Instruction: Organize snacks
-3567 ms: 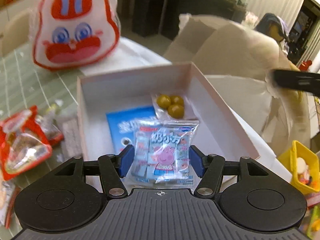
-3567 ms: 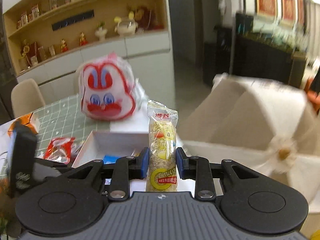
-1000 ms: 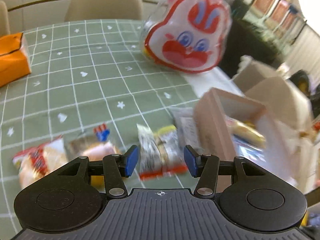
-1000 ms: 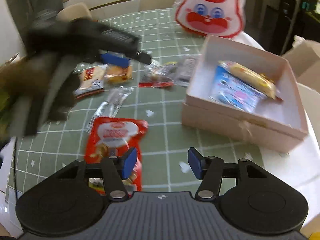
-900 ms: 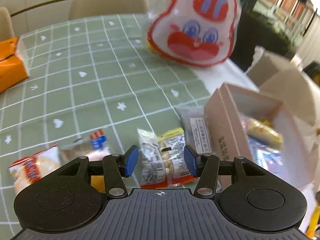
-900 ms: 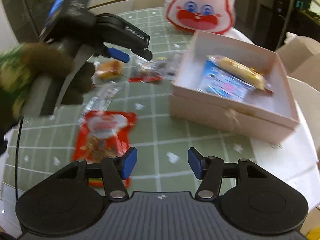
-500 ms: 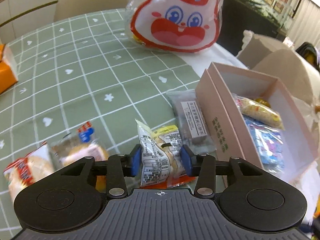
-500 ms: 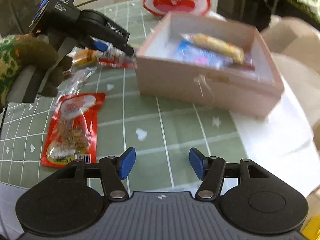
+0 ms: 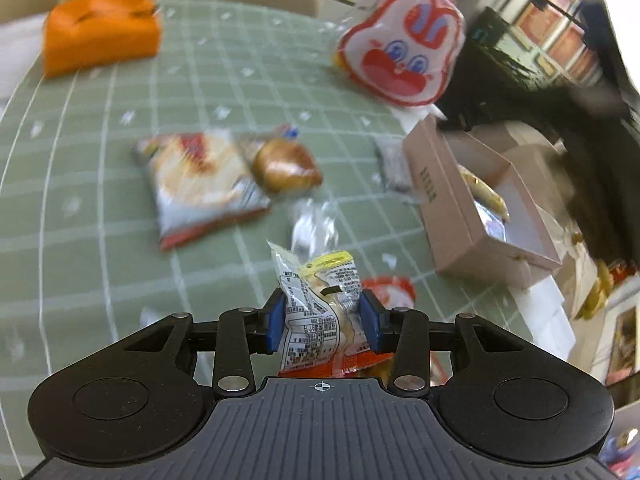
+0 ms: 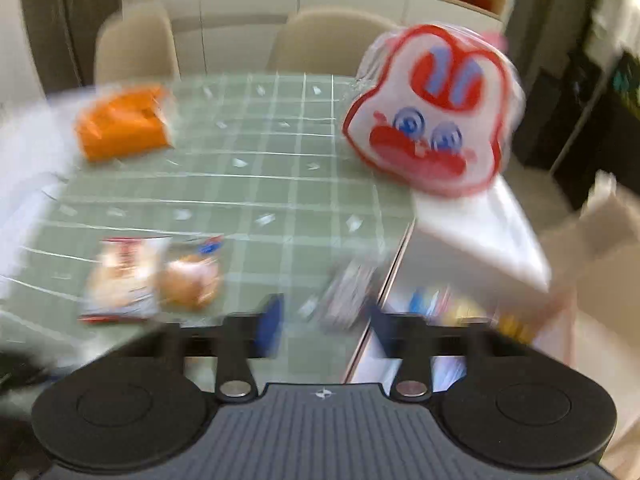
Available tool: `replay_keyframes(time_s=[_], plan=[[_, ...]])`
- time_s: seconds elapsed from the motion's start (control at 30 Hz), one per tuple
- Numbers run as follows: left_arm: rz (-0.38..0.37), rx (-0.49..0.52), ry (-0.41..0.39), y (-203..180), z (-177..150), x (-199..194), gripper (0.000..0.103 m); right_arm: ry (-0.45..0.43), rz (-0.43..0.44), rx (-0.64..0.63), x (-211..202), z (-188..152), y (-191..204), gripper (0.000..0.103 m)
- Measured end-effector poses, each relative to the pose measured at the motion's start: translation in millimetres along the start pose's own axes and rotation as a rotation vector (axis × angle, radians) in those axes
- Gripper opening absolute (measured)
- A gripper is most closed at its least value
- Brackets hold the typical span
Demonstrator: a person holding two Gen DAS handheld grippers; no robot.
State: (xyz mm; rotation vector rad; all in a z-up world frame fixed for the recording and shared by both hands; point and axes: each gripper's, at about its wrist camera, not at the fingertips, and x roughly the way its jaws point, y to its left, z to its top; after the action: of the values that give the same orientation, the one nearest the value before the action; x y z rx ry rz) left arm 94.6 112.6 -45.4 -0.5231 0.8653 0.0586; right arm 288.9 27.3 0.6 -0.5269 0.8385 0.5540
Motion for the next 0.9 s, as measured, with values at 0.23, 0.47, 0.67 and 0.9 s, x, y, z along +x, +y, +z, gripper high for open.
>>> replay_keyframes(time_s=[0.23, 0.47, 0.67, 0.9], plan=[[0.019, -0.133, -0.037, 35, -30, -23, 0.044, 0.197, -0.319, -0.332, 126, 34, 38, 0.006], [0.025, -0.194, -0.037, 54, -41, -33, 0.044, 0.282, -0.277, -0.388, 124, 6, 50, 0.003], [-0.028, -0.175, -0.001, 49, -38, -27, 0.044, 0.305, 0.004, -0.260, 63, -43, 54, 0.003], [-0.033, -0.110, 0.038, 30, -37, -17, 0.044, 0.144, 0.225, 0.176, -14, -93, 30, 0.028]])
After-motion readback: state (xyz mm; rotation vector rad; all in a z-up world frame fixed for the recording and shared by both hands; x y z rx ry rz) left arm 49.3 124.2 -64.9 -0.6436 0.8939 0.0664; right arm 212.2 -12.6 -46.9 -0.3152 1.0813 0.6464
